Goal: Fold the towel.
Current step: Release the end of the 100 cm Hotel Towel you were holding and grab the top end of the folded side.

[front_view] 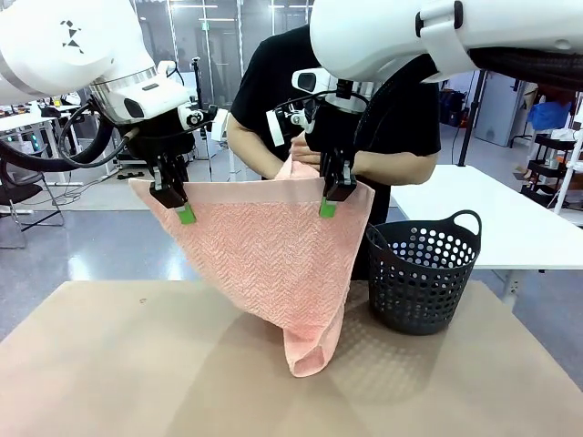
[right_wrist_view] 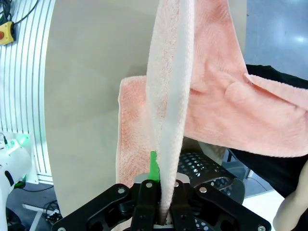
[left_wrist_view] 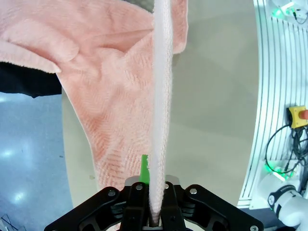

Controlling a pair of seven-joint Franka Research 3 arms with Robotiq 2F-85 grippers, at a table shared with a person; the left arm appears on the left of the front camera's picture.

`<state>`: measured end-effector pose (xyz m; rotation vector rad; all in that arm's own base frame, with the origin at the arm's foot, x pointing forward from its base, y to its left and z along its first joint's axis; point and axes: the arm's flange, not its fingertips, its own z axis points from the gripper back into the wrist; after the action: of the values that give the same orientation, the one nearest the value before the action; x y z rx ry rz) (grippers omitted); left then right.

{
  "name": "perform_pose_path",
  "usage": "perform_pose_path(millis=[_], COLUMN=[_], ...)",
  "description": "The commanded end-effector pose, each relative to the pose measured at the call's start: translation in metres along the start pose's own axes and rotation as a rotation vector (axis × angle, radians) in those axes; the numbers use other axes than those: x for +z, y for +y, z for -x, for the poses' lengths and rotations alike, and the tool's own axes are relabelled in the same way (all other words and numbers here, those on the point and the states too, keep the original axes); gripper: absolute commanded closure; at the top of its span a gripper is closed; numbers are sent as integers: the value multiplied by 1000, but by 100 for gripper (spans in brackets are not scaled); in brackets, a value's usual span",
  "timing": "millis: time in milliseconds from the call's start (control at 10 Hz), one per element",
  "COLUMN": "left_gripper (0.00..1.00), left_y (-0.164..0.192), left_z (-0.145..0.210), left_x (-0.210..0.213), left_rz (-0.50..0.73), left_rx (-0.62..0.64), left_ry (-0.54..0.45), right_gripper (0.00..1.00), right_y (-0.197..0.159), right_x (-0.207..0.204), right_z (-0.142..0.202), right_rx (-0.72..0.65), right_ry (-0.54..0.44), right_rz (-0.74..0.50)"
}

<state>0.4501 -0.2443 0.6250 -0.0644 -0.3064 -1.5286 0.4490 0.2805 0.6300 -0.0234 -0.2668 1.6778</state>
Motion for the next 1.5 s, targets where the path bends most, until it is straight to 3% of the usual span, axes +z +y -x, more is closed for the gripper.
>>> perform_pose_path(millis=[0, 1400], left_gripper=[100, 100], left_y=[2, 2], left_z=[0, 0], left_x=[3, 3], left_rz=[0, 0], left_rx=[-5, -5], left_ry=[7, 7], right_gripper=[100, 100], right_y=[0, 0], right_x=[1, 1], right_z=[0, 0], right_rx=[8, 8], right_ry=[4, 4], right_rz=[0, 0])
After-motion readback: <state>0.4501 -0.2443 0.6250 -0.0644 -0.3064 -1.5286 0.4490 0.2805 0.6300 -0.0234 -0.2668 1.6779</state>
